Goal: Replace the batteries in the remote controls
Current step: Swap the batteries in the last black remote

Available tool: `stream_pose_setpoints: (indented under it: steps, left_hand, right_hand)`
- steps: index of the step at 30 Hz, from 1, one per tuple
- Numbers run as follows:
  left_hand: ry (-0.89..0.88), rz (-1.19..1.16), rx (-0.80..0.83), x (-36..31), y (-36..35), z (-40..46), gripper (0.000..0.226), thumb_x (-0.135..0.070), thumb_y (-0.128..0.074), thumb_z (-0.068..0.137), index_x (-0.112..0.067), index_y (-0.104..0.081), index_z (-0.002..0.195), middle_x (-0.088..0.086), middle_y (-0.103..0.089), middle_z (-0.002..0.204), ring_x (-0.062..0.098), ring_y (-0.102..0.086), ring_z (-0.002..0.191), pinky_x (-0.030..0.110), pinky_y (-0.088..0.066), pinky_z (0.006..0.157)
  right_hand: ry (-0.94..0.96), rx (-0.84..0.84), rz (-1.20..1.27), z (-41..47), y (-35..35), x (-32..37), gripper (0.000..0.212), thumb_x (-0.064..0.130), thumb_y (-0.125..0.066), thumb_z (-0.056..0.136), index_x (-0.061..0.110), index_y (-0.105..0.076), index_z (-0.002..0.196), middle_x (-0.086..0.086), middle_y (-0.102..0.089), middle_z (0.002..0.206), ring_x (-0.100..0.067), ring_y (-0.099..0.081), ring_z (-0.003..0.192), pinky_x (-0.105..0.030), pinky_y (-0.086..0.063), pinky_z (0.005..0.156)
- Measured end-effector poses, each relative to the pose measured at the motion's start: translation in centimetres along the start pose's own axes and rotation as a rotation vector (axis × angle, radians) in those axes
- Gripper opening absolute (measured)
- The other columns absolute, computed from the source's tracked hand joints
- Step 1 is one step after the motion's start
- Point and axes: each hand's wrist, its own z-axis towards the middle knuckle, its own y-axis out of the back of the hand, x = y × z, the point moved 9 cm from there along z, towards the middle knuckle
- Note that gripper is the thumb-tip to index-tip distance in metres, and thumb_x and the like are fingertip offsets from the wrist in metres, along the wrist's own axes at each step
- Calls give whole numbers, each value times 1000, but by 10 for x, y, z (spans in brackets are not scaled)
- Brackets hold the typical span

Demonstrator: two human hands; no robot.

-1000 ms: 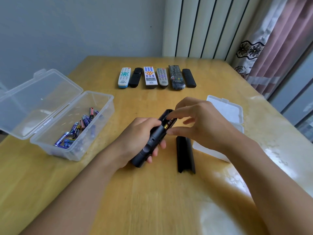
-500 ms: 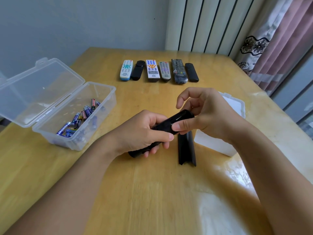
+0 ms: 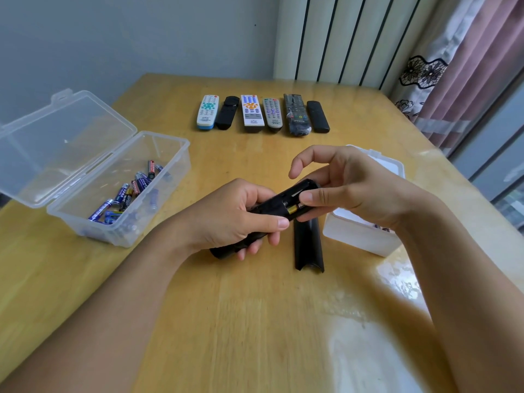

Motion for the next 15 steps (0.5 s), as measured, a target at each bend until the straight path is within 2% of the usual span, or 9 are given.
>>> stream_pose_setpoints:
  steps: [2,5,6,8,11,13,15]
  left_hand:
    - [14,-2,-29,2,4,0,7,-23,-70,91,-18,-70,86,9,-70,75,15,-56,48,25,-46,41]
    - [81,-28,-57,8,10,-1,6,-18,-67,96,-14,-68,91,9,-69,74,15,-56,48,25,-46,39]
    - [103,-48,-37,10,9,-2,6,-19,-67,95,-16,-69,90,10,-69,75,15,-56,48,25,-46,39]
    - [139,-95,27,12,5,-3,5,-22,-69,91,-18,-71,94,13,-69,76,16,-58,48,26,-48,40]
    - [144,-54,92,10,6,-7,34,-20,-78,84,-18,-63,114,15,-73,79,21,-65,52,29,-53,46]
    - [123,167,28,9,17,-8,48,-20,-87,73,-28,-61,113,8,-77,84,21,-70,61,32,-57,57]
    - [85,518,-117,7,30,-8,47,-24,-89,64,-37,-61,99,-3,-74,81,15,-68,67,34,-58,63]
  right_hand:
    - [59,-32,-182,-2,1,6,18,3,-70,88,10,-61,101,-25,-71,106,-30,-74,96,-36,-62,81]
    - [240,-178,-817,-5,-5,26,19,21,-84,79,19,-69,91,2,-66,115,-12,-67,104,-25,-56,87]
    - [285,-190,-925,-5,-12,31,21,24,-87,75,22,-70,88,5,-63,115,-9,-64,102,-21,-53,85]
    - [309,-152,-950,-3,-24,32,24,23,-90,71,24,-71,85,6,-63,107,-9,-63,94,-20,-51,79]
    - [289,-92,-871,-2,-32,27,24,26,-91,69,26,-72,83,8,-62,96,-12,-64,83,-15,-47,69]
    - [271,-104,-848,-2,-29,24,24,27,-92,68,26,-72,81,8,-63,94,-13,-64,81,-16,-46,67]
    - [270,-161,-841,-1,-24,24,24,26,-92,68,24,-72,81,5,-64,92,-14,-63,78,-22,-49,66]
